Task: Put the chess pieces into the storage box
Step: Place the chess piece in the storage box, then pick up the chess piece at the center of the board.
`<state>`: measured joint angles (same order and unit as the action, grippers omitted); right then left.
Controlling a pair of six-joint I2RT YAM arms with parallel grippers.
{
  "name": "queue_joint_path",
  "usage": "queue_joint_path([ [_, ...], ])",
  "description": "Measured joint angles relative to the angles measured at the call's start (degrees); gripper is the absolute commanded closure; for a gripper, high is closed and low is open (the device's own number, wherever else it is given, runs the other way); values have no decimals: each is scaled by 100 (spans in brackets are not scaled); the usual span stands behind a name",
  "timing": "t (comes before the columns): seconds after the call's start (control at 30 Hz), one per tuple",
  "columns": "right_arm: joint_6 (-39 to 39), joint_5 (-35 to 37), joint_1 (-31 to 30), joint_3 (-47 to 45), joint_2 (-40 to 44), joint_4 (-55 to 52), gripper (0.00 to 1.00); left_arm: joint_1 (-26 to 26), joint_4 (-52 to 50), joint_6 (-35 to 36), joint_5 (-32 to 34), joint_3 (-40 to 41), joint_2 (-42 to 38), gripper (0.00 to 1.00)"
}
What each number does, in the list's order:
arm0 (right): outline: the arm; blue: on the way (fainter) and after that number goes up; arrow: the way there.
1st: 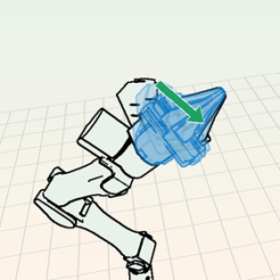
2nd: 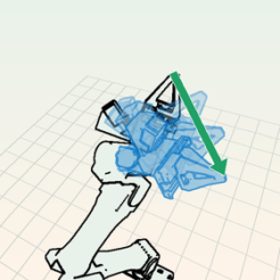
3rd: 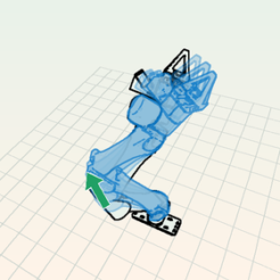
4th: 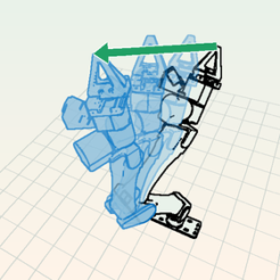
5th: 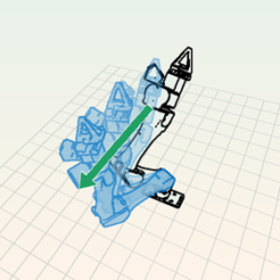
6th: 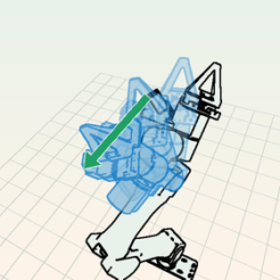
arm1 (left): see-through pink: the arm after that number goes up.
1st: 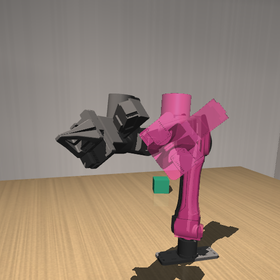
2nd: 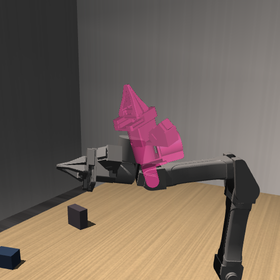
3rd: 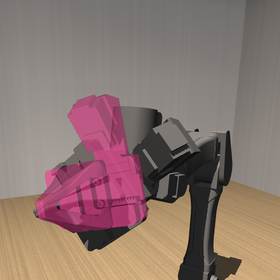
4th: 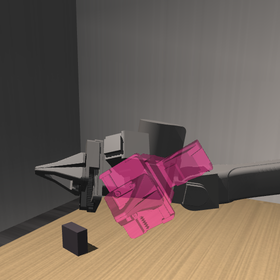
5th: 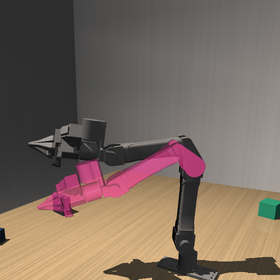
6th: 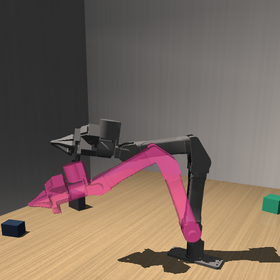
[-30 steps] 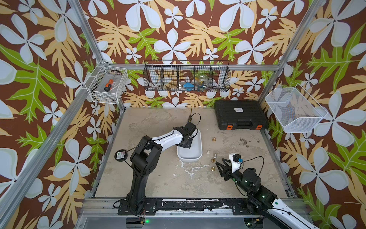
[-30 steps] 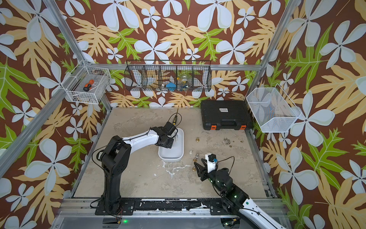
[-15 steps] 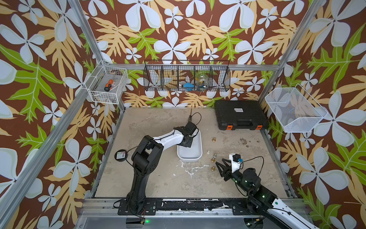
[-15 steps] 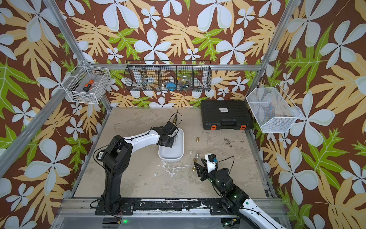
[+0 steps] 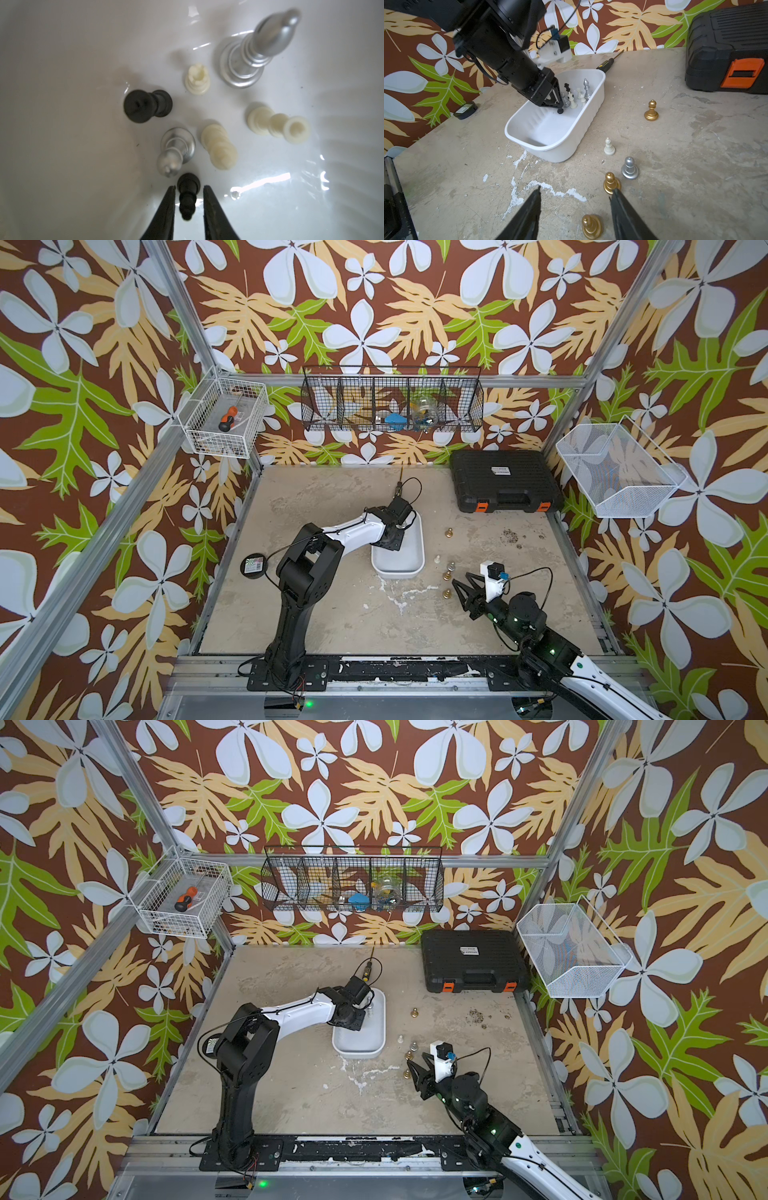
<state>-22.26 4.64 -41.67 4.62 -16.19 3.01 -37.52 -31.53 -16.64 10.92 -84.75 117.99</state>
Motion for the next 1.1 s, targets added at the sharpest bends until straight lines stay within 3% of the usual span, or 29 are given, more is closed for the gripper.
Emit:
queue_joint_path([
  [0.27, -81, 52, 0, 116, -345, -48, 41, 0, -61, -2, -105, -4, -376, 61],
  [0.43, -411, 249, 4, 1526, -1694, -758, 43, 0, -72, -70, -256, 210, -1185, 55],
  [0.67, -476, 146, 514, 3742, -4566, -2094, 52, 0, 776, 28, -1034, 1786, -3263, 52],
  [0.87, -468, -2, 1034, 4050, -5233, -2728, 53, -2, 1353, 409, -1851, 2944, -4594, 51],
  [1.1, -267, -177, 1274, 4354, -6054, -2879, 53, 0, 1537, 785, -2291, 3386, -4850, 51],
])
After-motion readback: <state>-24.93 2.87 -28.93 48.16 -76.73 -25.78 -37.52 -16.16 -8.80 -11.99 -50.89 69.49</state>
